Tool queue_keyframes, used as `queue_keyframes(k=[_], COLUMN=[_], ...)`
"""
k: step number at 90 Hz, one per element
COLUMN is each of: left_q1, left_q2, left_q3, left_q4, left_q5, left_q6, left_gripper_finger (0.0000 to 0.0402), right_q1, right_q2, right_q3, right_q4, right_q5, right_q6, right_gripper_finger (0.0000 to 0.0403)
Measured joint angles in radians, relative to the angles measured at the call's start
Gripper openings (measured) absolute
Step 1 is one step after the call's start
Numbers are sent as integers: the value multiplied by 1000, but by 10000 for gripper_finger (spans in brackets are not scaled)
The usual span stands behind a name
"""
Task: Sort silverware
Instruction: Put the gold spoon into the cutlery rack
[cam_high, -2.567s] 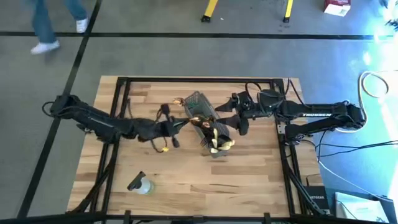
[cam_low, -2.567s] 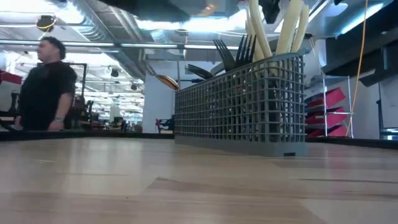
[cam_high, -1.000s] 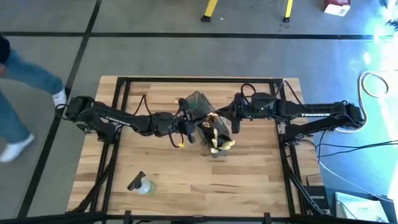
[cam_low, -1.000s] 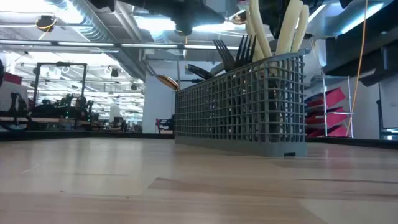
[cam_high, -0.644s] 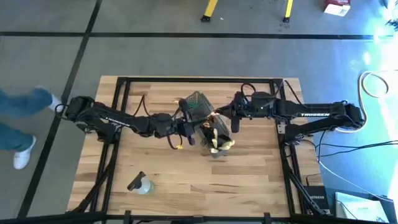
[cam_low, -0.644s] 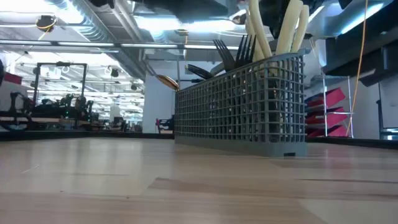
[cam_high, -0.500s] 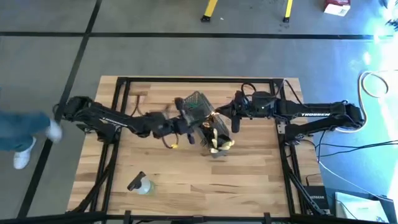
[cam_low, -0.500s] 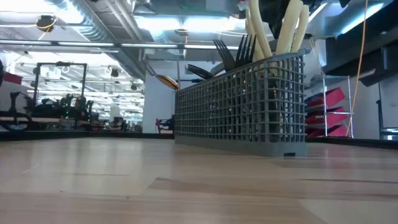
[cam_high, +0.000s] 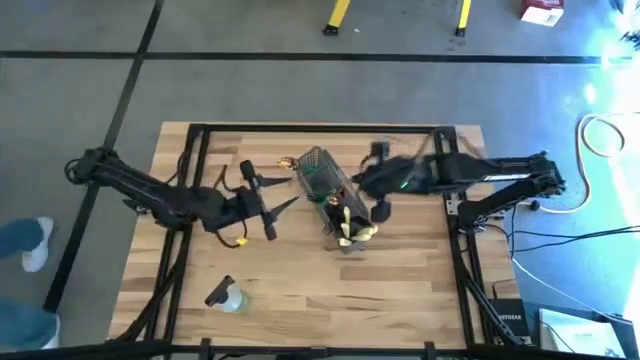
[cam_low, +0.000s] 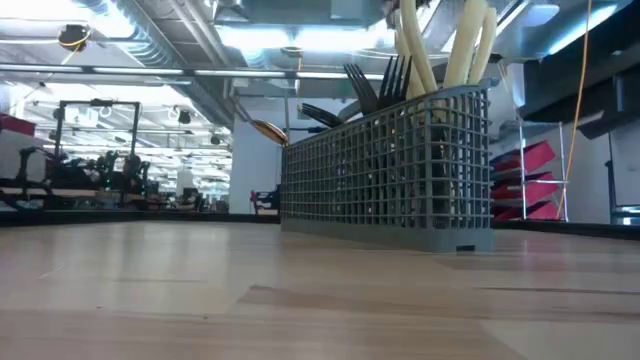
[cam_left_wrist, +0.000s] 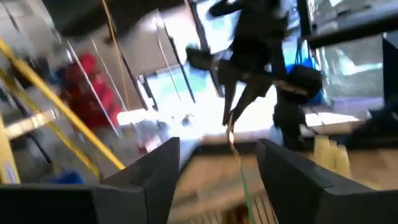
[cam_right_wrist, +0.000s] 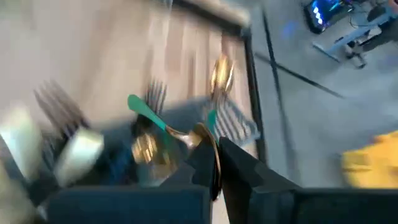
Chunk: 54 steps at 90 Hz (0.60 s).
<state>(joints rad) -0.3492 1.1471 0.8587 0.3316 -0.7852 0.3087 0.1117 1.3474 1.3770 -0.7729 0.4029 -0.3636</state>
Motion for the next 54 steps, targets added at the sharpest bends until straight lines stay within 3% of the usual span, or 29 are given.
queue_keyframes(k=[12, 28, 45, 54], left_q1=[-6, -19, -20, -20], left_q2=[-84, -174, -195, -195], left_q3=[-124, -248, -339, -392], left_q4=[-2, 1, -7, 82], left_q5=[0, -3, -3, 26], left_q6=[-148, -279, -382, -438], left_gripper_finger=[198, 198, 198, 198], right_q1=[21, 19, 20, 19], right_q2=[150, 291, 351, 379], right_q3=[117, 210, 231, 229], right_q4=[-121, -177, -181, -167], right_q5=[159, 204, 217, 236], right_q6=[-67, -107, -192, -226], right_gripper_finger=[0, 0, 0, 3])
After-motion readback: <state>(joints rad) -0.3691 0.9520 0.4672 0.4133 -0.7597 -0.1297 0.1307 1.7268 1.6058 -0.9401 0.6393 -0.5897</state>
